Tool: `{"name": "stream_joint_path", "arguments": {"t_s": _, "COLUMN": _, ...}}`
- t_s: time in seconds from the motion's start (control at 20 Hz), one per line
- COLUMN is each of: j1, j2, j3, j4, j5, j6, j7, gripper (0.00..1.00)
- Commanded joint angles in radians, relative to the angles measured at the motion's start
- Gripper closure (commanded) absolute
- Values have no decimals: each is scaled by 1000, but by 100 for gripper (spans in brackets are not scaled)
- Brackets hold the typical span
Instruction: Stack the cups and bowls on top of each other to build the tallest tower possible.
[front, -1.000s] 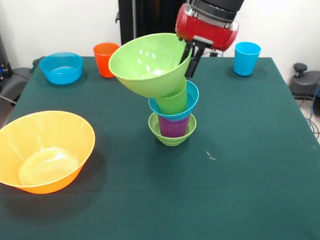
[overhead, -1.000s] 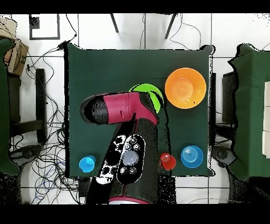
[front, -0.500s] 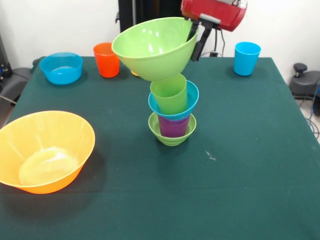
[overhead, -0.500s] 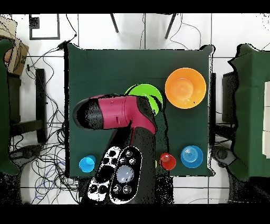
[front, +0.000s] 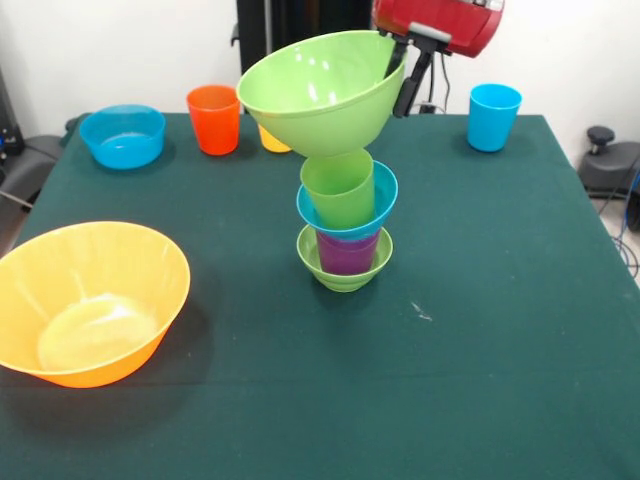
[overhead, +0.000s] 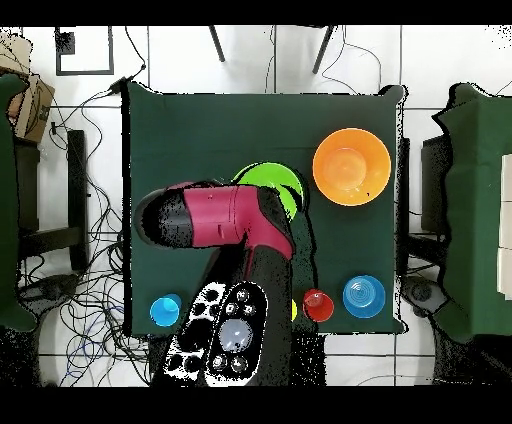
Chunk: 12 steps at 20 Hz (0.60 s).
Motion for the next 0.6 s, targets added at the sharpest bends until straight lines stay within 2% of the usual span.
{"name": "stream_joint_path", "arguments": {"t_s": 0.05, "j1": -6, "j2": 53, "j3": 62, "j4": 90, "j5": 33, "j6": 29, "j7": 138, "gripper": 100}}
{"name": "stream_joint_path", "arguments": {"t_s": 0.6, "j1": -12, "j2": 75, "j3": 67, "j4": 74, "j5": 35, "j6": 13, "j7": 127, "gripper": 100}}
